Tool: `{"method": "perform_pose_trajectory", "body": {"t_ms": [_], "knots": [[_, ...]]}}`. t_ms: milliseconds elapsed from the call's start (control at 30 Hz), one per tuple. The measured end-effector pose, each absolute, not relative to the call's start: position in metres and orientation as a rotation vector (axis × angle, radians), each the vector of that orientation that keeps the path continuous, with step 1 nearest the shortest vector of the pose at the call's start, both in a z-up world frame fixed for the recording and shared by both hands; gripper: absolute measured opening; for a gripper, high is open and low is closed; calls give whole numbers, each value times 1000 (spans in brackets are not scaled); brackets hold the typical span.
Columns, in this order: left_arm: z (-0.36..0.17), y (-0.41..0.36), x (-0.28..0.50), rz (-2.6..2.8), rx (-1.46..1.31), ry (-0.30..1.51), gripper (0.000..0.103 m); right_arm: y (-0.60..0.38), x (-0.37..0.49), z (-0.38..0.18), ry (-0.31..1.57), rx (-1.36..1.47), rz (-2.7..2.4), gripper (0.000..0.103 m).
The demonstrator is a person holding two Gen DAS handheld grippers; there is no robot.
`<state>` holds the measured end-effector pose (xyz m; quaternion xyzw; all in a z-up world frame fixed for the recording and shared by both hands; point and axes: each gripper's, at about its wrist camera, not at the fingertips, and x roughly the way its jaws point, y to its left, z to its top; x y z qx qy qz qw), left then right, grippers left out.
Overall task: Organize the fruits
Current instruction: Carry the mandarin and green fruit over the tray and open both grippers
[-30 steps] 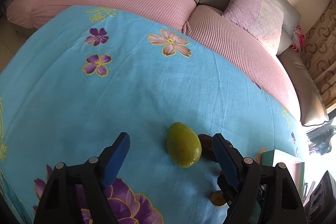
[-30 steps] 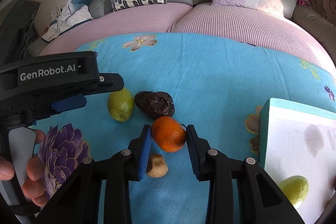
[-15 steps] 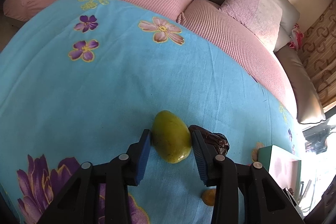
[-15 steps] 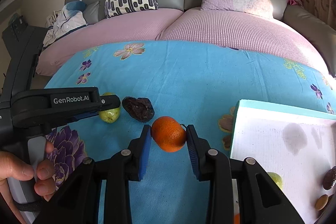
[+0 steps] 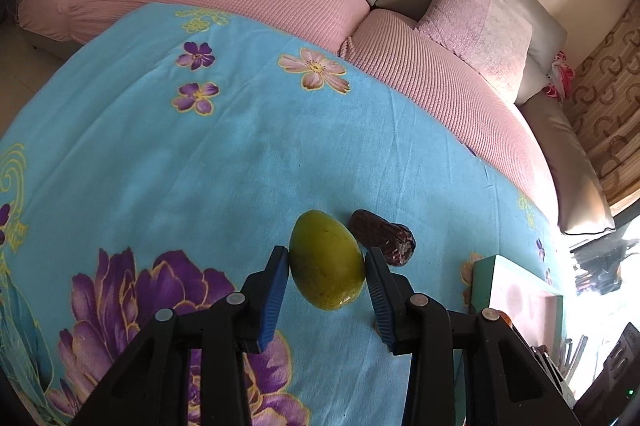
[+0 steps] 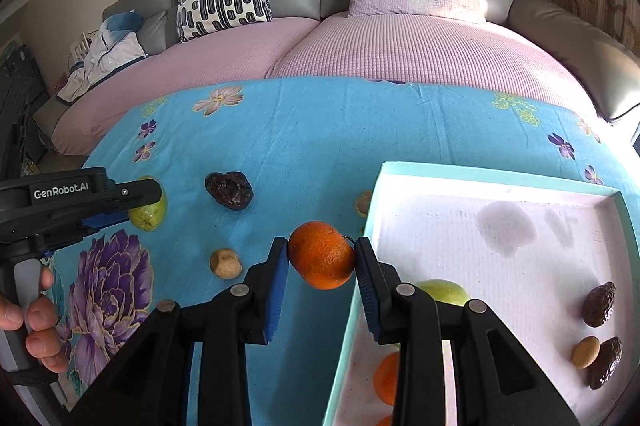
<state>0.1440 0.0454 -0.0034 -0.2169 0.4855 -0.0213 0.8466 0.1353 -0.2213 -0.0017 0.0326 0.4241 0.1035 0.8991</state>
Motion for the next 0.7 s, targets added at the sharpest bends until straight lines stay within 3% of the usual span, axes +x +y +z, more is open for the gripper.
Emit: {"method": "perform_pose_trajectory", "body": {"t_ms": [700], "knots": [[-1,-14,89,-158,-346,1065,42,-330,77,16,863,242,102,35]]}}
